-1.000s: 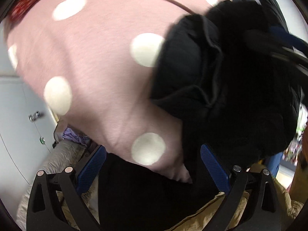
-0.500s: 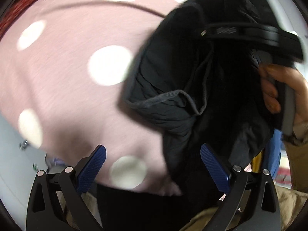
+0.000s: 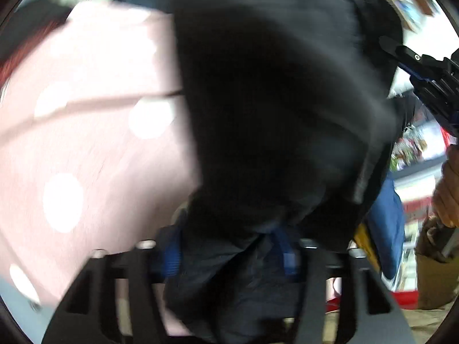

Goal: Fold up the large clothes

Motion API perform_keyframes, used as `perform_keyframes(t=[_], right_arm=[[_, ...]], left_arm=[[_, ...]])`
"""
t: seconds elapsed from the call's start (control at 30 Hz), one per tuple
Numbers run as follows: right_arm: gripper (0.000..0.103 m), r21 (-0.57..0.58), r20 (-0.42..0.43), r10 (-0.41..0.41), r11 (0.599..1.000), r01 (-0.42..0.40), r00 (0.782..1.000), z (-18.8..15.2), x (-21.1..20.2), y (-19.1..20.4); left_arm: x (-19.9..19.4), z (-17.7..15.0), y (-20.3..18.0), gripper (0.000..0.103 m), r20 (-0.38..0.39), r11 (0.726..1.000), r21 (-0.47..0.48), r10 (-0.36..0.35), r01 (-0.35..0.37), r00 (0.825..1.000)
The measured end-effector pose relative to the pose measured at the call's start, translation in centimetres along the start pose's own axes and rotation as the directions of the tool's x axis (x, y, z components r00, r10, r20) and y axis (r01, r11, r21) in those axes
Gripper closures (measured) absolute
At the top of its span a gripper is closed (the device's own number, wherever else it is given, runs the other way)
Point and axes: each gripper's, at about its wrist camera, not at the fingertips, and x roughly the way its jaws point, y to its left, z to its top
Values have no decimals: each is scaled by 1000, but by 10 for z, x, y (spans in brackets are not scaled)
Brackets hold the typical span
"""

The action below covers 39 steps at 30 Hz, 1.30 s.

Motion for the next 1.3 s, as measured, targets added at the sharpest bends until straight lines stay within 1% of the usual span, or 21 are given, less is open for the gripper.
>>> perform_keyframes(t=[0.07,0.1,0.13,0.2,0.27,0.33,0.37,0.43,0.5,0.57,0.6,0.63,0.67,0.7,0.77,0.8,0.87,0.97,1.13,1.23,1.3], right_arm=[[103,-14,133,15,1000,-13,991,7,-54,-2],[103,-31,213,47,999,-41,976,7,-81,-3],[103,-67,324,76,996,-58,943,13,-116,2],[103,-89,406,-1,995,41,914,20,-157,12],[103,-88,423,-2,995,43,906,25,-175,11],[99,8,451,-82,996,88,889,18,-181,-10],[72,78,427,-118,993,94,896,10,-175,-29],[9,201,312,-146,976,85,939,-5,-156,-64],[8,335,238,-128,941,42,963,-23,-134,-97],[8,465,187,-110,885,11,976,-48,-114,-133],[8,503,150,-95,864,7,984,-54,-101,-147],[8,528,118,-73,849,0,990,-58,-90,-156],[8,542,94,-60,840,-1,994,-60,-79,-158],[8,543,60,-46,840,7,997,-64,-65,-158],[8,497,-7,-26,868,26,1000,-61,-36,-148],[8,471,-29,-16,882,28,999,-52,-22,-139],[8,398,-109,7,916,37,994,-45,9,-123],[8,276,-182,2,960,49,983,-31,51,-89],[8,81,-298,-71,992,99,952,-13,140,-26],[8,-63,-364,-124,992,108,923,-23,188,11],[8,-197,-374,-251,962,188,893,-29,220,27]], left_arm=[[-19,14,-30,75,13,995,101,-15,13,1000],[-29,20,-44,83,23,990,138,-33,30,999],[-45,28,-63,89,45,980,191,-58,48,997],[-64,34,-88,96,95,960,279,-43,15,995],[-79,42,-113,103,147,932,361,-19,-36,989],[-77,45,-120,103,172,920,387,-4,-64,985],[-66,45,-118,103,155,923,377,21,-79,988],[-36,43,-111,103,54,937,343,45,-61,998],[-17,31,-104,99,39,940,325,98,-105,994],[-3,12,-93,93,66,901,364,229,-237,971],[-2,0,-87,73,95,874,384,283,-298,954],[-3,-6,-81,39,111,860,391,310,-328,944],[-6,-11,-69,28,138,849,381,338,-365,931],[-15,-10,-56,22,149,862,356,328,-360,933],[-25,-14,-18,22,114,920,237,293,-312,949],[-27,-6,-1,21,92,936,167,298,-309,950],[-33,-7,40,21,63,942,18,334,-336,940],[-43,-15,89,21,42,925,-154,357,-347,933],[-15,-33,115,21,-34,912,-239,335,-333,942],[21,-32,126,20,-91,925,-265,256,-271,962],[48,-37,127,20,-142,933,-268,209,-240,968]])
